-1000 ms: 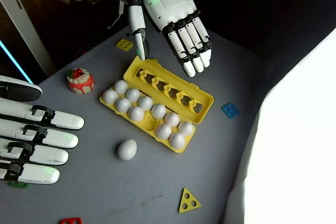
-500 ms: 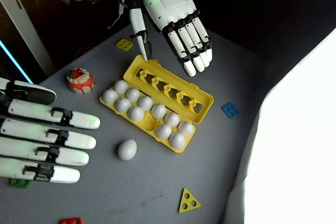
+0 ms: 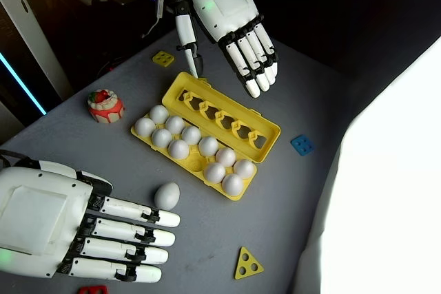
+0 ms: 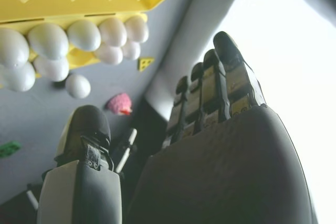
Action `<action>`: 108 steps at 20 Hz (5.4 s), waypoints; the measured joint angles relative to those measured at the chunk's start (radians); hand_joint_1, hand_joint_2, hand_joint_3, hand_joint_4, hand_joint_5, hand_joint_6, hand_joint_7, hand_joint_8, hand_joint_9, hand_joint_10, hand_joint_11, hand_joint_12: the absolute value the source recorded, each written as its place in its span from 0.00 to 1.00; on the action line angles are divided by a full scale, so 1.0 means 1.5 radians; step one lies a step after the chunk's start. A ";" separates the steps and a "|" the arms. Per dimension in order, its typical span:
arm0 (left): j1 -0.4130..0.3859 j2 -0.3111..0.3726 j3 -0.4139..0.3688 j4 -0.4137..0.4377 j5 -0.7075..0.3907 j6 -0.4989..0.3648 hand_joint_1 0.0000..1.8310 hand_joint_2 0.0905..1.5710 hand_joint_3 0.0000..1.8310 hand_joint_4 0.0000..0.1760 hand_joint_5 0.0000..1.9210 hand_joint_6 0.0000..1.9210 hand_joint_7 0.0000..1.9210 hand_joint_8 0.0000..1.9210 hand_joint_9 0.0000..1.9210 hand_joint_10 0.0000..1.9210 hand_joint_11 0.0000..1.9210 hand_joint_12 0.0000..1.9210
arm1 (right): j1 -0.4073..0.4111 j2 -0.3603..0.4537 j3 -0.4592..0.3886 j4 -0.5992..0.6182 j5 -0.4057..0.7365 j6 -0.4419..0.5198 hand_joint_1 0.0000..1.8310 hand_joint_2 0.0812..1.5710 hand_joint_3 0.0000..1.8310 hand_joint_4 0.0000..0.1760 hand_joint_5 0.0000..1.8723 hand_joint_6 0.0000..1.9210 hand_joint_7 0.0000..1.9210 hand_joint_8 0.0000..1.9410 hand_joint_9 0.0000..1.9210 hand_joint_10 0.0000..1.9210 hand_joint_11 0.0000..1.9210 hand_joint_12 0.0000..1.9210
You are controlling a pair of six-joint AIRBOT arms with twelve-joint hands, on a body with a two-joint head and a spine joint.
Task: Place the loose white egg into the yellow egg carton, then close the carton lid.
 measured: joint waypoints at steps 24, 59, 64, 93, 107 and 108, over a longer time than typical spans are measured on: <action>0.001 0.000 -0.006 -0.050 -0.021 0.030 0.18 0.81 0.00 0.00 0.01 0.00 0.03 0.00 0.05 0.00 0.00 0.31 | -0.004 -0.210 0.151 0.173 0.002 -0.083 0.65 0.69 0.01 0.00 0.13 0.05 0.03 0.00 0.00 0.00 0.00 0.00; -0.077 -0.010 -0.003 -0.031 -0.041 0.070 0.14 0.82 0.00 0.03 0.00 0.00 0.05 0.00 0.06 0.00 0.00 0.32 | -0.034 -0.240 0.186 0.161 -0.016 -0.089 0.63 0.69 0.01 0.00 0.06 0.24 0.02 0.00 0.00 0.00 0.00 0.00; -0.069 -0.007 -0.001 -0.037 -0.034 0.070 0.11 0.83 0.00 0.01 0.01 0.00 0.06 0.00 0.06 0.00 0.00 0.33 | -0.034 -0.240 0.186 0.151 -0.012 -0.089 0.61 0.69 0.01 0.00 0.06 0.31 0.03 0.00 0.00 0.00 0.00 0.00; -0.083 -0.012 0.004 -0.079 -0.068 0.070 0.14 0.82 0.00 0.01 0.01 0.00 0.05 0.00 0.07 0.00 0.00 0.33 | -0.027 -0.241 0.186 0.095 -0.010 -0.031 0.59 0.76 0.00 0.00 0.42 0.68 0.26 0.00 0.07 0.03 0.00 0.26; -0.081 -0.028 0.007 -0.154 -0.105 0.070 0.16 0.82 0.00 0.00 0.01 0.00 0.07 0.00 0.06 0.00 0.00 0.33 | -0.026 -0.276 0.167 -0.167 0.116 0.325 0.57 0.78 0.00 0.00 0.40 0.70 0.25 0.00 0.06 0.02 0.00 0.25; -0.081 -0.028 0.006 -0.155 -0.114 0.070 0.16 0.82 0.00 0.00 0.02 0.00 0.07 0.00 0.06 0.00 0.00 0.33 | -0.027 -0.278 0.167 -0.172 0.126 0.344 0.57 0.78 0.00 0.00 0.40 0.70 0.25 0.00 0.06 0.02 0.00 0.26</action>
